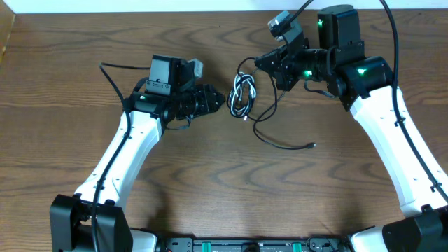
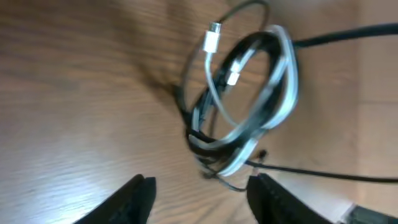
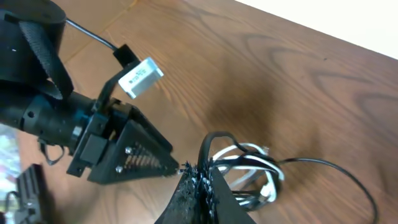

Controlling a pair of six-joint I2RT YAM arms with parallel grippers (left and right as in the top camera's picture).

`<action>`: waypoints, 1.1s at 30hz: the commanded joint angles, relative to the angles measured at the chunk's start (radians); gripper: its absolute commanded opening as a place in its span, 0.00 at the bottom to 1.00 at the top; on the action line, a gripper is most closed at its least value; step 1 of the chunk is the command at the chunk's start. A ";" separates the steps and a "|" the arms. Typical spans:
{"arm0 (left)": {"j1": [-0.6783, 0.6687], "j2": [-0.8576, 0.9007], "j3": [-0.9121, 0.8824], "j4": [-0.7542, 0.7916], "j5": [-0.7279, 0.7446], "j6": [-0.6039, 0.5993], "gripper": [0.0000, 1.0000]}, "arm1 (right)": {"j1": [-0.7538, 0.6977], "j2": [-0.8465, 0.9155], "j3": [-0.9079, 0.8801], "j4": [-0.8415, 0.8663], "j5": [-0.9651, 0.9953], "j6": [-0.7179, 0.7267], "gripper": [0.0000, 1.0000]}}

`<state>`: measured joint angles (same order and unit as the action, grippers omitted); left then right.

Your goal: Untangle cables

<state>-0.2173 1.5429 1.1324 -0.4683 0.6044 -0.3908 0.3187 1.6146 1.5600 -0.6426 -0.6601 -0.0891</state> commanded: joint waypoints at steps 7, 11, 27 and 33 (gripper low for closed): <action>-0.022 0.006 -0.012 0.024 0.116 0.126 0.60 | 0.001 -0.019 0.007 0.004 -0.058 0.078 0.01; -0.058 0.014 -0.012 0.056 0.010 0.128 0.59 | 0.004 -0.019 0.007 0.004 -0.070 0.077 0.01; -0.125 0.206 -0.012 0.252 -0.029 0.065 0.07 | -0.015 -0.019 0.007 0.005 -0.084 0.077 0.01; -0.084 0.206 -0.012 0.165 -0.029 0.108 0.07 | -0.103 -0.040 0.007 0.031 -0.206 0.076 0.01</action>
<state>-0.3279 1.7470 1.1305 -0.2691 0.5865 -0.3157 0.2718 1.6142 1.5600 -0.6273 -0.7586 -0.0246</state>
